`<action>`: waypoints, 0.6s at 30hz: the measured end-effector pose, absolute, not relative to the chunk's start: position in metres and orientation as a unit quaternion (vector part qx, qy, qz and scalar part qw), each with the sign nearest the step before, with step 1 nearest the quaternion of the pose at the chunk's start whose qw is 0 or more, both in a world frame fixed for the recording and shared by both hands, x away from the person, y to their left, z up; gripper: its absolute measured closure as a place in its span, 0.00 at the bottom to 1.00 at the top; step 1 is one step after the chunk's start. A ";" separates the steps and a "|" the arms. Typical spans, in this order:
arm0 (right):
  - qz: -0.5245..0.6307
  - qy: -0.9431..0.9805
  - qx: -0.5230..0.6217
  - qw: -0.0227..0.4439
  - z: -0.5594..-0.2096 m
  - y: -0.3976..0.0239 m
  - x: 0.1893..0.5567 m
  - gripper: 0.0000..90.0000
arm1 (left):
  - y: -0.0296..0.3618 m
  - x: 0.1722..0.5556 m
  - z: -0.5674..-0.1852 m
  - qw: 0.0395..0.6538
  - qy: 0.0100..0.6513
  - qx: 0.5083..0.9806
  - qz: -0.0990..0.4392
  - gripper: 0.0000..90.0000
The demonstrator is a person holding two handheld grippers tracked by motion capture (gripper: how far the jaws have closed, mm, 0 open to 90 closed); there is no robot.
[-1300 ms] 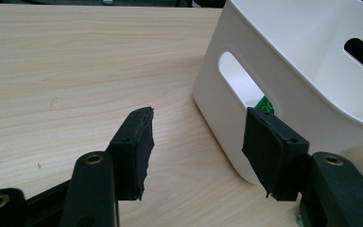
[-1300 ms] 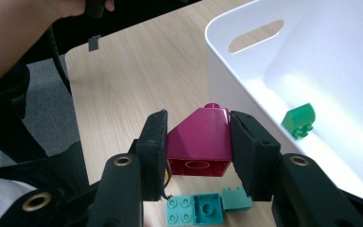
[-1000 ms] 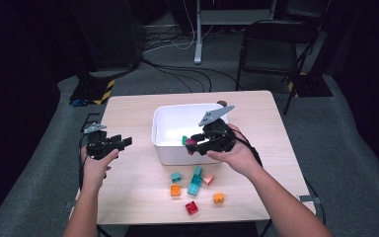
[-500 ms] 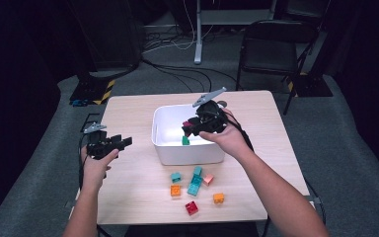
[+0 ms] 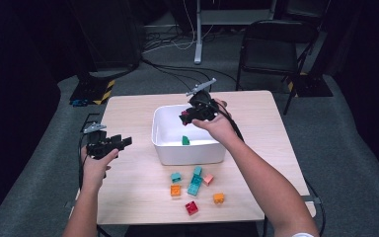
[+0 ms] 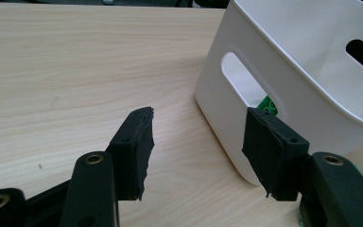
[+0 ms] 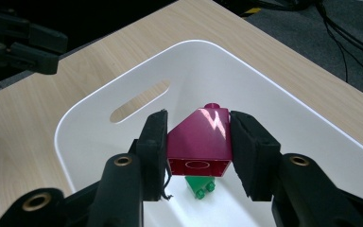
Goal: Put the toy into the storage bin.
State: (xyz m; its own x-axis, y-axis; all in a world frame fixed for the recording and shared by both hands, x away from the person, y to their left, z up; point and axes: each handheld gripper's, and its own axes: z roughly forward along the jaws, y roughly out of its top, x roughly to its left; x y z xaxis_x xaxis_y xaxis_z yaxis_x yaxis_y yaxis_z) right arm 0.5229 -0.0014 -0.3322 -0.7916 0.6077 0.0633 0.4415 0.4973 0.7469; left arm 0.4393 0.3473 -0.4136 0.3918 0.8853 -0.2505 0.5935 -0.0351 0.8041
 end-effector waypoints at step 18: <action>0.389 0.863 0.302 0.115 -0.359 0.019 0.555 0.65 | 0.350 0.442 -0.417 0.450 0.533 0.699 0.156 0.48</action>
State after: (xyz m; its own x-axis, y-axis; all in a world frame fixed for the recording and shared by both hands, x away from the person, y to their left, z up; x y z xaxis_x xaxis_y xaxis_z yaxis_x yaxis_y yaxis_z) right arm 0.5546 0.0186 -0.3591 -0.7911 0.6105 0.0374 0.4322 0.5148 0.7404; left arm 0.4417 0.3502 -0.4174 0.3821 0.8861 -0.2624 0.6048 -0.0251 0.7960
